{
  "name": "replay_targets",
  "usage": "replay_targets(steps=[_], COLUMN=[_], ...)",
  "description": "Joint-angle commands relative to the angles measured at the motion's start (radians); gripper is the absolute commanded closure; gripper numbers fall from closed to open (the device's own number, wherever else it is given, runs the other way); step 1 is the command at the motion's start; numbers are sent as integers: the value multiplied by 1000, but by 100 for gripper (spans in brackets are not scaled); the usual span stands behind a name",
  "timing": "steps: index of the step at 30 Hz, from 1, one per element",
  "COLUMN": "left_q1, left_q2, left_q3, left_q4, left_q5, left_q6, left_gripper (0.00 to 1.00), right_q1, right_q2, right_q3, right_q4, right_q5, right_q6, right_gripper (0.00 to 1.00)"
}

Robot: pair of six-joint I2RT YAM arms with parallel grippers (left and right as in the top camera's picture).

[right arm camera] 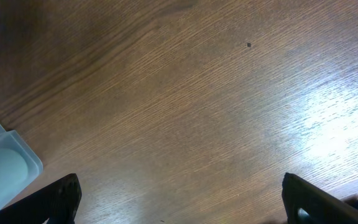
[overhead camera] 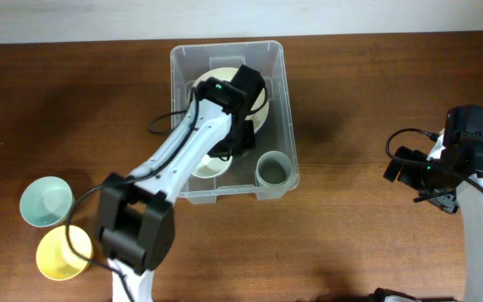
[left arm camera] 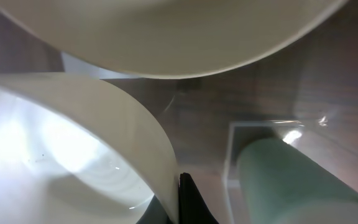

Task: Pack container
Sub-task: 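Carry the white bowl into the bin's front left and release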

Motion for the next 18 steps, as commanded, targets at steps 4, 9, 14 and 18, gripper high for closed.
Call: replay_targets(steps=[4,9,14,18], left_q1=[3,24,79,149], left_q2=[45,6,-106,-238], left_q3=[-3,42,145,181], left_q4=[-21,-50,-146,-172], left_q5=[36,5,-116,-182], left_q6=[-16,26,26,29], left_gripper=[76,75,71,37], right_q1=[4,4,4,4], right_q2=[-7,-7,-7,-7], right_q3=[17,17,17,17], right_q4=[-3,-3,-3,-2], right_q5=[-6,-6,-6,-6], right_q6=[-6,-6,-6,-6], right_gripper=[1,1,1,1])
